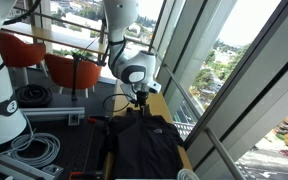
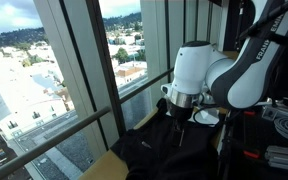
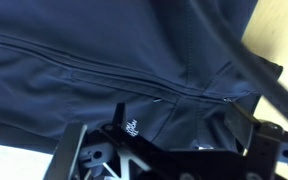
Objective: Close the zip of the jersey
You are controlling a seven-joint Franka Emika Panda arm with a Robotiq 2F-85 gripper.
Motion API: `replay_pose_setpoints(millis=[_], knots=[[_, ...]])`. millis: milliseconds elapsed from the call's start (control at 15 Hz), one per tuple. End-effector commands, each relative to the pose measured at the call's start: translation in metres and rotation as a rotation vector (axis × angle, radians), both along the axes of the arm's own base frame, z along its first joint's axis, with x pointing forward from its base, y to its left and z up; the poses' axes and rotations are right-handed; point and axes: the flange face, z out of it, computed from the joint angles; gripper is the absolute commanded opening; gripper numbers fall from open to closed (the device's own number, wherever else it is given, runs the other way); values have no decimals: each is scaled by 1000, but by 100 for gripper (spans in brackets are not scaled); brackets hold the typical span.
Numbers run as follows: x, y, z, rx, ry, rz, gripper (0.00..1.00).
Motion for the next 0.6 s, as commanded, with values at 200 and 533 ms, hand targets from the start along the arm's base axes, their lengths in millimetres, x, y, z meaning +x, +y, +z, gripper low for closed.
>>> replay_pose_setpoints(millis=[200, 533], knots=[[-25, -83, 42, 11, -13, -92, 100], [-31, -128, 72, 19, -41, -143, 100]])
